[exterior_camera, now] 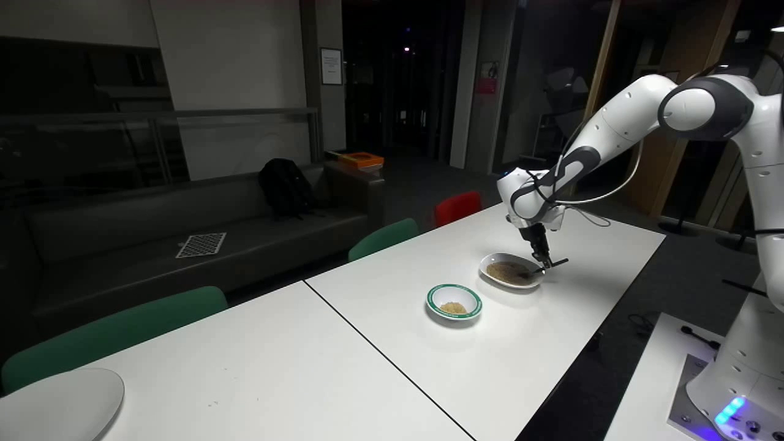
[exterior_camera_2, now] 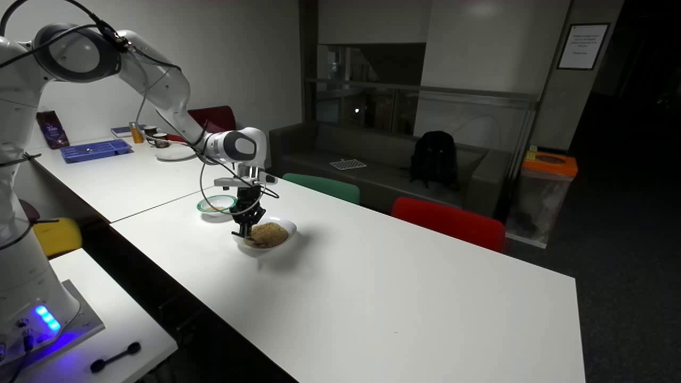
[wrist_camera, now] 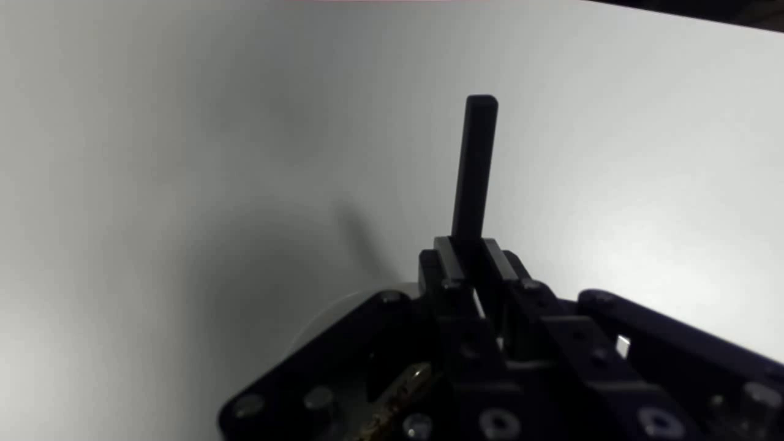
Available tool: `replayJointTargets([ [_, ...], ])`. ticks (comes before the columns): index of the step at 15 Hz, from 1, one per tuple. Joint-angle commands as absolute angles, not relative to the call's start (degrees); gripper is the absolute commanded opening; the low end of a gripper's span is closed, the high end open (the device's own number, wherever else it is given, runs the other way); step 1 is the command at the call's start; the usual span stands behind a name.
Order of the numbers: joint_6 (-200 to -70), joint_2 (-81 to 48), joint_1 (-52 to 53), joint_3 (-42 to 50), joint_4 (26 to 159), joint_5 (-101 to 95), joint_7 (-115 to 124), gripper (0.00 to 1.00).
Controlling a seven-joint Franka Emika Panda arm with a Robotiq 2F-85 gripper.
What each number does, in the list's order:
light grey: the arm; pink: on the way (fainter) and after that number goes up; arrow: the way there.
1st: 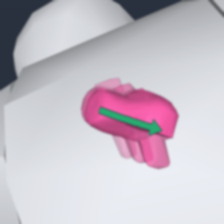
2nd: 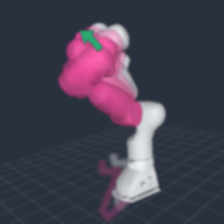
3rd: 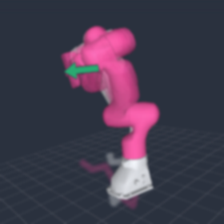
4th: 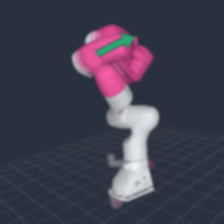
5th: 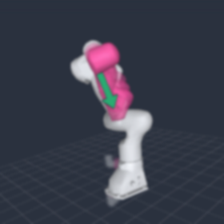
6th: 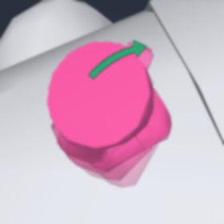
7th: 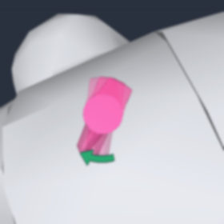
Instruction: Use the spoon to put sugar in the green and white bowl
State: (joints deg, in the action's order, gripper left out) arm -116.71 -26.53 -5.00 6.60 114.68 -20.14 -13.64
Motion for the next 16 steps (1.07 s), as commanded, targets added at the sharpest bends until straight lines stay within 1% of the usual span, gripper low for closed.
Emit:
replayJointTargets([
  [1,-119.95,-25.94,-7.07,5.41,114.87,-16.13,-14.07,0.03],
  [16,-130.74,-25.25,-9.26,4.22,118.32,-6.62,-15.90,0.03],
])
